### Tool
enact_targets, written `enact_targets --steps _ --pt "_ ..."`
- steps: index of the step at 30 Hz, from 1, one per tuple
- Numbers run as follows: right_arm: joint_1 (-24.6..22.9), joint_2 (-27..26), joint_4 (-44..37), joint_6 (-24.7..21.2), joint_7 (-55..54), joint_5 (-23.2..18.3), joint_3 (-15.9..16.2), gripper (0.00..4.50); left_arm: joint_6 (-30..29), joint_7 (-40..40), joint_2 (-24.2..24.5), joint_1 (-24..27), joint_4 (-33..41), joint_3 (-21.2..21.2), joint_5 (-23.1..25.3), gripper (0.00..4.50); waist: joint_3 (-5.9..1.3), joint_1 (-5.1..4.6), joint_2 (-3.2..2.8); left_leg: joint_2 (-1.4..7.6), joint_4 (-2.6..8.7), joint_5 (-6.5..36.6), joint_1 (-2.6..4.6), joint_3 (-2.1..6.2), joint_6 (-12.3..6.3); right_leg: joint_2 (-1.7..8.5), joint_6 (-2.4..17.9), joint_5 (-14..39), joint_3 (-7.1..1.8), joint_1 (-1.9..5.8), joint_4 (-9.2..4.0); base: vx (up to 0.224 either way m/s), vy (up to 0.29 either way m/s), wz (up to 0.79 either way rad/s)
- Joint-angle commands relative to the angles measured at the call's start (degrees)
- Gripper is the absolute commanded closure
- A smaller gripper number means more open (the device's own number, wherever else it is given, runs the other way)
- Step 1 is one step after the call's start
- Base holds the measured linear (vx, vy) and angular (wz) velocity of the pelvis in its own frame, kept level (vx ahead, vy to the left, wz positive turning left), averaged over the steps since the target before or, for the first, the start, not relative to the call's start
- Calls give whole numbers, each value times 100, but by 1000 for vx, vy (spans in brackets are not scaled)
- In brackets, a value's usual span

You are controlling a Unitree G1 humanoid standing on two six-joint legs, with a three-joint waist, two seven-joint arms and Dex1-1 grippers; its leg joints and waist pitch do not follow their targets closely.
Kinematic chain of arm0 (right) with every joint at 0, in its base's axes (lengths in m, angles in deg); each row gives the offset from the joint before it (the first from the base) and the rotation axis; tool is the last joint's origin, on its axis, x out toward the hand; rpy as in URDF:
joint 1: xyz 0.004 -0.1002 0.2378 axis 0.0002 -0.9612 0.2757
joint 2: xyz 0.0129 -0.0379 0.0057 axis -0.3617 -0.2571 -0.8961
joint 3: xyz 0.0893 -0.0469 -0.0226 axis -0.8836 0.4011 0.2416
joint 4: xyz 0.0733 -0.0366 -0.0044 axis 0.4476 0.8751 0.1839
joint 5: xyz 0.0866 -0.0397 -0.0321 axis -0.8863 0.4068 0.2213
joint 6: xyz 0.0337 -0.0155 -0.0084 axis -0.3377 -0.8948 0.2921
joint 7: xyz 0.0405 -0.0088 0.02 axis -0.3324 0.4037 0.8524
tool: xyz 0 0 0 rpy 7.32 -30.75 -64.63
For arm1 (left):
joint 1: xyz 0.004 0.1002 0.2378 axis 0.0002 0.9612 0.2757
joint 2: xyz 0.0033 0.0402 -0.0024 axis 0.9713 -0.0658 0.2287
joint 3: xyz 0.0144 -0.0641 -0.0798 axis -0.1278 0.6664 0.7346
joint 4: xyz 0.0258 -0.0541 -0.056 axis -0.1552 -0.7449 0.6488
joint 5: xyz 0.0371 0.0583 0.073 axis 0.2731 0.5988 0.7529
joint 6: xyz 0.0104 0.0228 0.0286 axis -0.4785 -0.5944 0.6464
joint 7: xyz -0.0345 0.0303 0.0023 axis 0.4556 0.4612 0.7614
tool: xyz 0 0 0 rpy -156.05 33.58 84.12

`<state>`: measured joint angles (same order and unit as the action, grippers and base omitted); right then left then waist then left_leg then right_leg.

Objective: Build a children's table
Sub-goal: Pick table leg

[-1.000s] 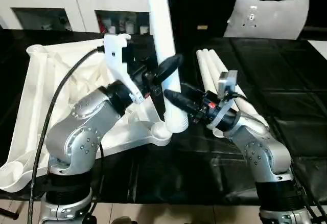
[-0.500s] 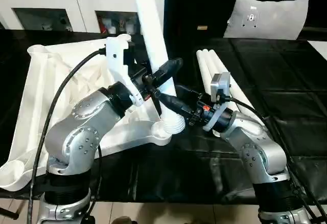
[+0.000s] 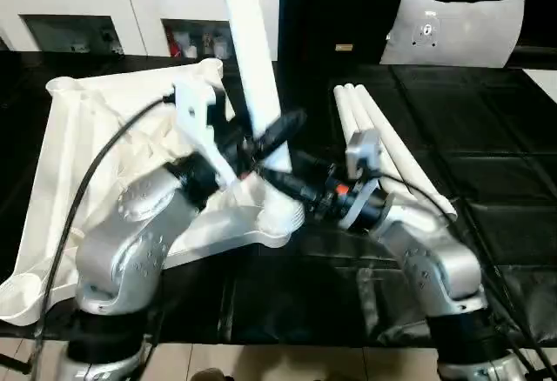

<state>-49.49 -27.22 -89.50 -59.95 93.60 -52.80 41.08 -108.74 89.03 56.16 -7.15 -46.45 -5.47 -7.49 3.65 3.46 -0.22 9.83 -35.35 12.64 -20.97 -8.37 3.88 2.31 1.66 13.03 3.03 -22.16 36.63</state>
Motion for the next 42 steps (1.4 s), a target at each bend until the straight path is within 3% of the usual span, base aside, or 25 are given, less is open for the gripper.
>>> enact_targets --steps 1,4,8,15,19,23,32,35,37,42 --pt "-26 0 41 154 -72 44 -69 268 80 331 318 139 -65 -308 355 238 -383 7 -95 305 412 298 10 82 -105 525 1129 15 -329 344 -415 0 0 0" --pt "-77 -19 121 258 -60 133 8 268 452 534 425 230 -272 -411 594 238 -388 1 -113 313 410 262 16 81 -69 533 1130 -51 -333 334 -408 0 0 0" --pt "-146 -35 256 432 -67 237 83 268 506 505 298 274 -405 -289 496 257 -391 3 -113 305 414 319 5 78 -10 536 1205 -195 -334 355 -395 0 0 0" --pt "-252 -65 343 612 -114 284 68 268 136 529 92 561 -320 -191 -93 262 -384 -5 -124 305 414 385 3 74 -59 529 1235 -89 -333 347 -407 0 0 0" --pt "-236 -66 346 635 -116 281 61 268 -8 427 -65 583 -294 -43 -324 262 -370 -12 -114 304 423 555 12 67 -41 528 1207 234 -338 337 -441 0 0 0" --pt "-174 -68 337 621 -138 272 59 268 -333 84 -338 497 -241 297 -884 263 -383 -7 -94 301 409 415 1 66 -73 519 1230 82 -337 340 -427 0 0 0" --pt "-8 -133 190 435 -393 248 14 268 -810 -330 -497 201 -249 720 -1229 264 -377 -1 -91 289 402 333 2 64 -127 515 1168 190 -332 336 -431 0 0 0" --pt "122 -129 155 135 -522 171 -22 268 -1144 -565 -420 23 -325 865 -1386 264 -386 -5 -87 278 394 238 -2 67 -133 507 1172 80 -329 342 -419 0 0 0" --pt "215 -128 111 8 -546 69 -87 212 -1265 -618 -386 -91 -369 947 -1482 264 -390 -8 -64 269 391 223 4 65 -131 497 1161 102 -326 344 -417 0 0 0" --pt "373 -60 -48 -269 -478 -231 -211 172 -1384 -531 -338 -261 -418 1044 -1627 264 -396 10 -71 268 382 104 3 56 -150 502 1152 8 -329 348 -408 0 0 0"
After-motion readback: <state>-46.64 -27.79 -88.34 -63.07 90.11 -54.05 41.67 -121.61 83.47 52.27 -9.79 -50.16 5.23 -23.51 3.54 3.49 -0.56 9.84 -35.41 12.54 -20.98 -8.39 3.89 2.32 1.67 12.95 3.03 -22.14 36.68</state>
